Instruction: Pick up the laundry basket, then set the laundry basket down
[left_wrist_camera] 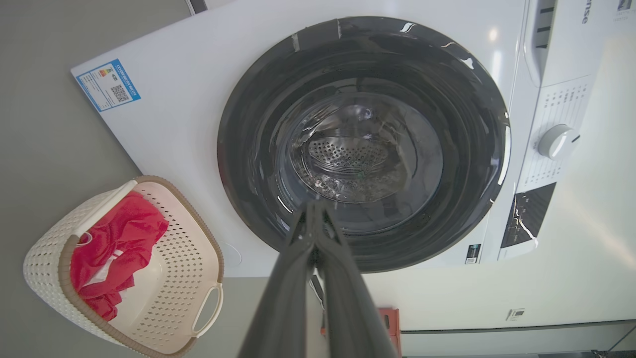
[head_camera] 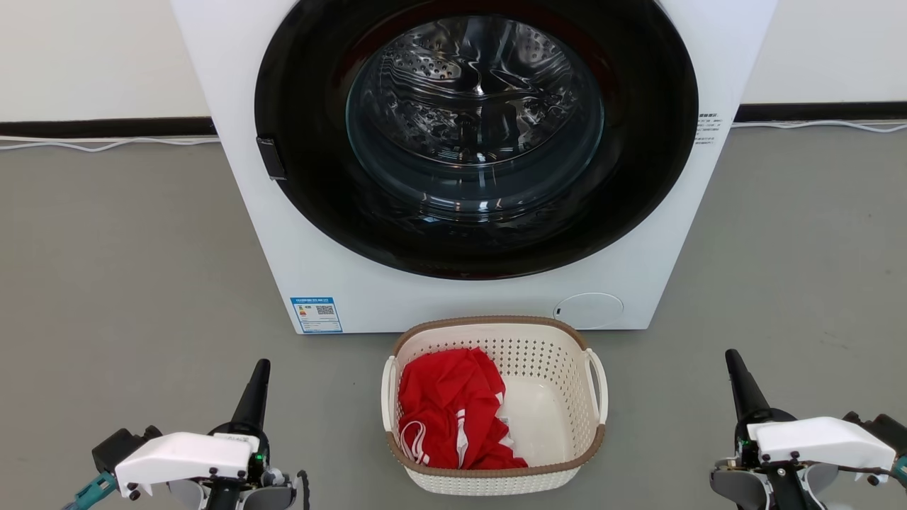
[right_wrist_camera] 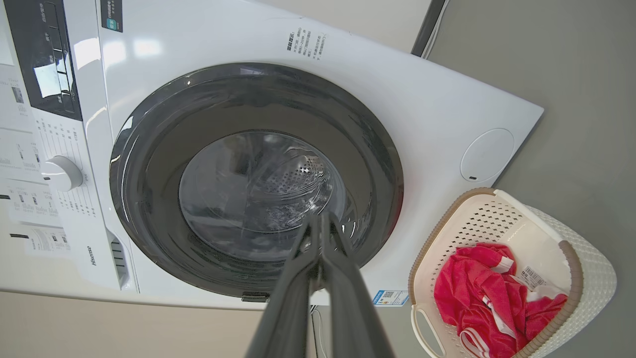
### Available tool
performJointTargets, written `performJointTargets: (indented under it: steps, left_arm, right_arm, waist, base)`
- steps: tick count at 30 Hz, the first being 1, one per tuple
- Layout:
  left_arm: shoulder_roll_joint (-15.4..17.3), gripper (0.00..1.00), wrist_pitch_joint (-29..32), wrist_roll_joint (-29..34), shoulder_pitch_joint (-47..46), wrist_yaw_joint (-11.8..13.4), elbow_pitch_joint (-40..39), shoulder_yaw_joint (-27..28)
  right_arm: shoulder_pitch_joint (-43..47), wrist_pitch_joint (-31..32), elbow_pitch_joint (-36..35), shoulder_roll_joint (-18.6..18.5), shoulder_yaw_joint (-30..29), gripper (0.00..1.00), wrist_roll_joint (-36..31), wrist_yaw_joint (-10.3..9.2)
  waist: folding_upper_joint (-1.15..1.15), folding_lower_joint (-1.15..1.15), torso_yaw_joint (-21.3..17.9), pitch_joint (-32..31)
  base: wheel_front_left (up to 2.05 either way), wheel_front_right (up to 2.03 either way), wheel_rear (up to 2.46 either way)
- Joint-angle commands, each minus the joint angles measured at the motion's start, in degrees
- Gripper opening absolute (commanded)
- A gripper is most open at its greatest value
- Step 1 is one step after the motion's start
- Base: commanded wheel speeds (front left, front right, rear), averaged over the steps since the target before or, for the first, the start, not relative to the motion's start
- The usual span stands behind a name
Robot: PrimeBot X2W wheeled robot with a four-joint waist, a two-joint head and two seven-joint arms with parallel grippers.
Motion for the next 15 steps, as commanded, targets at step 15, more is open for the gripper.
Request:
performJointTargets:
  steps: [15]
  left_arm:
    - [0.8,0.00,2.9,-8.9,-0.3,-2.1,-4.4,3.6]
  right_arm:
    - [0.1,3.1,-5.2,-0.2,-0.1,0.00,12.2,0.39]
  waist:
    - [0.00,0.00,0.0,0.2]
  base:
    - [0.00,0.00,0.00]
